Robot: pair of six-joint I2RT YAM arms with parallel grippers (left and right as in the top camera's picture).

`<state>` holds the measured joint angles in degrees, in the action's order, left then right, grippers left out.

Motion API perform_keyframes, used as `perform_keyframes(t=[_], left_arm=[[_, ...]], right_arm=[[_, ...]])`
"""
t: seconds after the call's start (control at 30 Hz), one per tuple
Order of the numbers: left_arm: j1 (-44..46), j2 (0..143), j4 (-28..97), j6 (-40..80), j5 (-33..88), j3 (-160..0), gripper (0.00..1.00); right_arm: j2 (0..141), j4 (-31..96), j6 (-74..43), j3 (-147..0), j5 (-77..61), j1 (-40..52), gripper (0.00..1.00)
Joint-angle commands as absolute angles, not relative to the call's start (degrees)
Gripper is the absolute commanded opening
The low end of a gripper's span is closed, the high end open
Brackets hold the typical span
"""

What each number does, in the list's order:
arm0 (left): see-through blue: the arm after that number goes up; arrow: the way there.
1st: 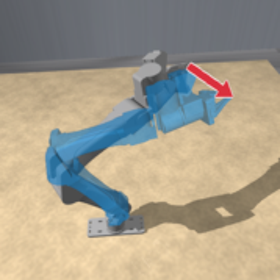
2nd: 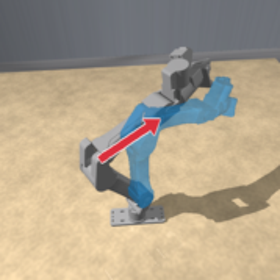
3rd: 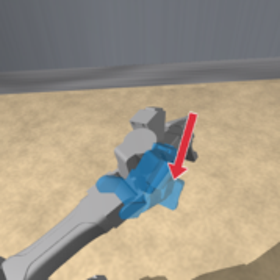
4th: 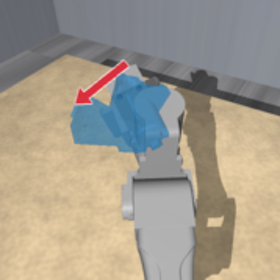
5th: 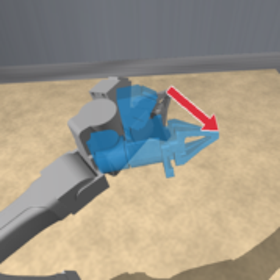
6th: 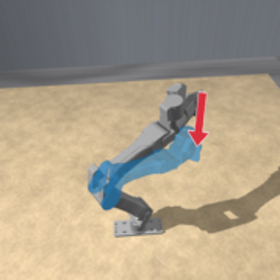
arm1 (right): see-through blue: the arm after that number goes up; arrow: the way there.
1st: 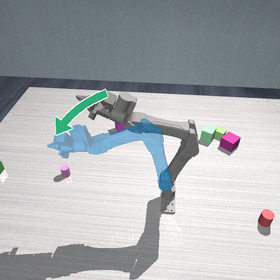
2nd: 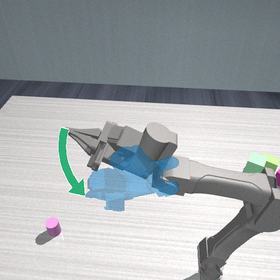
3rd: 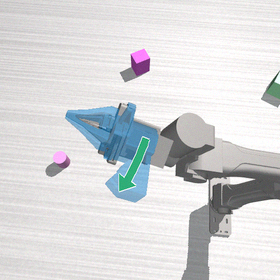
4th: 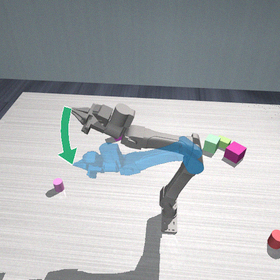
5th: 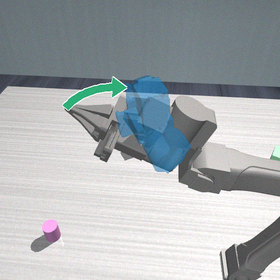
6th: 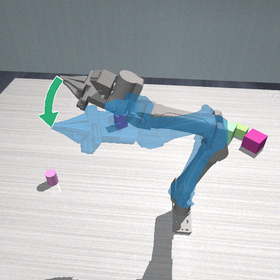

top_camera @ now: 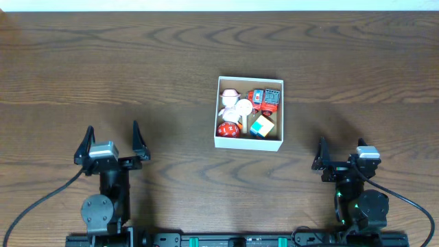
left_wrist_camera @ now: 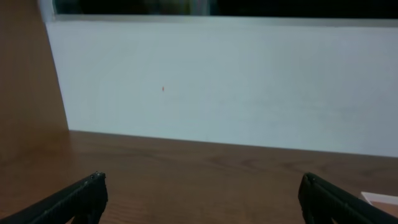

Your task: Pack container

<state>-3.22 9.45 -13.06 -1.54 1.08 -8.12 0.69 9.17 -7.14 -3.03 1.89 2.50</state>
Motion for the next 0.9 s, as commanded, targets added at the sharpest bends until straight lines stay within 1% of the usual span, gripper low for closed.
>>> perform_keyframes(t=[0.0,0.3,0.63,0.87], left_arm=[[-3.46,5.82,-13.41,-2.09,0.86,-6.79,0.98],[-3.46,0.43,-13.39,-1.45,3.07,-4.01,0.98],[-3.29,0.1,-13.37,-1.43,4.1,-1.98,0.98],[-1.15,0.1,-12.14,-1.48,4.05,-0.23,0.98]], right_arm=[[0.34,9.1,-6.57,-2.55,1.65,2.96,0.99],[0.34,9.1,-6.57,-2.55,1.65,2.96,0.99],[0.34,9.1,-6.57,-2.55,1.65,2.96,0.99],[0.34,9.1,-6.57,-2.55,1.65,2.96,0.99]])
